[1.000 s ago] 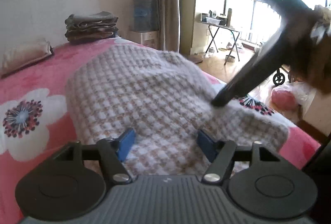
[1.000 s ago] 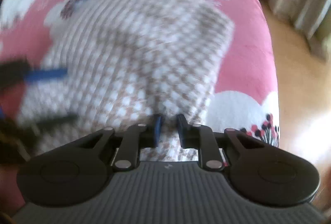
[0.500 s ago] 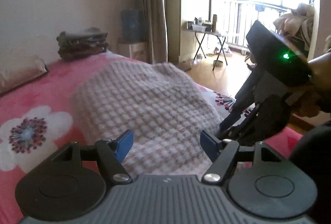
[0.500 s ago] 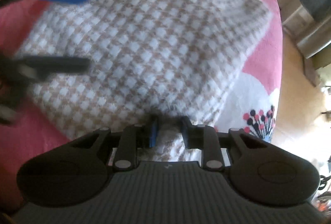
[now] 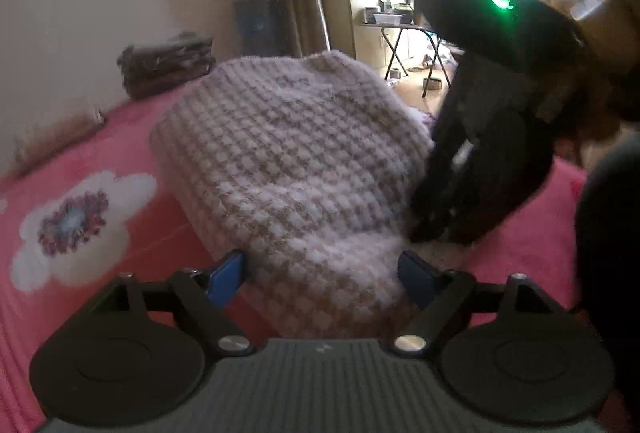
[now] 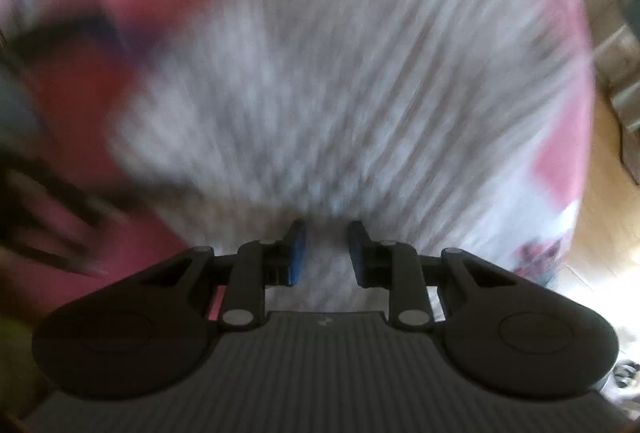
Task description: Fold clothes
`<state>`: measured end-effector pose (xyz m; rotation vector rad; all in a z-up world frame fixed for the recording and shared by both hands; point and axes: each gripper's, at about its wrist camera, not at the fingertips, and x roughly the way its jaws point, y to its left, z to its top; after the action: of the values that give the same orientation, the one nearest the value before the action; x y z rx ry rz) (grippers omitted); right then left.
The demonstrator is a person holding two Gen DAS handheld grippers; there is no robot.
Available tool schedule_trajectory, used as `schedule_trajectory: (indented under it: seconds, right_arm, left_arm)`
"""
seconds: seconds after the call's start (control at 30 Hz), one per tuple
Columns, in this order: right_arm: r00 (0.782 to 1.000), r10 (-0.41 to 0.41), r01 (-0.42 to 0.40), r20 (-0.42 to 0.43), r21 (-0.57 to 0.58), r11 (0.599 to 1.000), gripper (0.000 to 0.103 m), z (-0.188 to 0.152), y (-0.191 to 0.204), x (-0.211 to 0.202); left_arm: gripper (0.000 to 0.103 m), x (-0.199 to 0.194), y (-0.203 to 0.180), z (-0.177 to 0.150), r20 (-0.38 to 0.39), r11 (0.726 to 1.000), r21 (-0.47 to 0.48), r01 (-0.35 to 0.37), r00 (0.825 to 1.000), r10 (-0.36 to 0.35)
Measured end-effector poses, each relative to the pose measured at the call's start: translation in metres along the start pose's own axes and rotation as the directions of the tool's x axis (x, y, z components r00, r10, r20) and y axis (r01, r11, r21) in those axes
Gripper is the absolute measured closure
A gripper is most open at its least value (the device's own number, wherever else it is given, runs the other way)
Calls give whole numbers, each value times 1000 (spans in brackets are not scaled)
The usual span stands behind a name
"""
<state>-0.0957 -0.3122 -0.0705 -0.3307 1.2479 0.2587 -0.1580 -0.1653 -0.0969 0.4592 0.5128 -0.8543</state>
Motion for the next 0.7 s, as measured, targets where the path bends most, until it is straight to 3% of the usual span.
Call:
schedule_trajectory:
  seconds: [0.1, 0.17, 0.27, 0.3, 0.37, 0.47, 0.6, 0.7]
  right_arm:
    - [1000, -12, 12, -22, 1, 1000, 81, 1, 0, 10]
    - [999, -40, 40, -20, -11, 999, 81, 6, -3, -14]
    - [990, -106, 105, 92, 14, 994, 79, 19, -10, -57]
    - [985, -89, 81, 145, 58, 995, 79, 25, -16, -65]
    - [976, -78, 55, 203, 116, 992, 77, 28, -22, -53]
    - [984, -52, 24, 171, 165, 986, 74, 19, -23, 15]
    - [991, -76, 62, 112, 126, 990, 77, 46, -19, -12]
    - [968, -146, 135, 206, 68, 989, 77, 69, -11, -53]
  left_arm:
    - [19, 3, 5, 2, -7, 1000, -31, -1, 1000, 1]
    - [19, 3, 8, 2, -7, 998, -62, 6, 1000, -6]
    - [19, 3, 7, 2, -11, 998, -61, -2, 1000, 1]
    - [19, 3, 9, 2, -12, 998, -70, 3, 1000, -4]
    - [19, 2, 10, 3, -14, 997, -82, 11, 1000, -12]
    - [20, 2, 9, 2, -17, 996, -86, 22, 1000, -24]
    - [20, 0, 19, 0, -10, 990, -136, 43, 999, -44]
    - [20, 0, 19, 0, -6, 988, -146, 43, 999, -45]
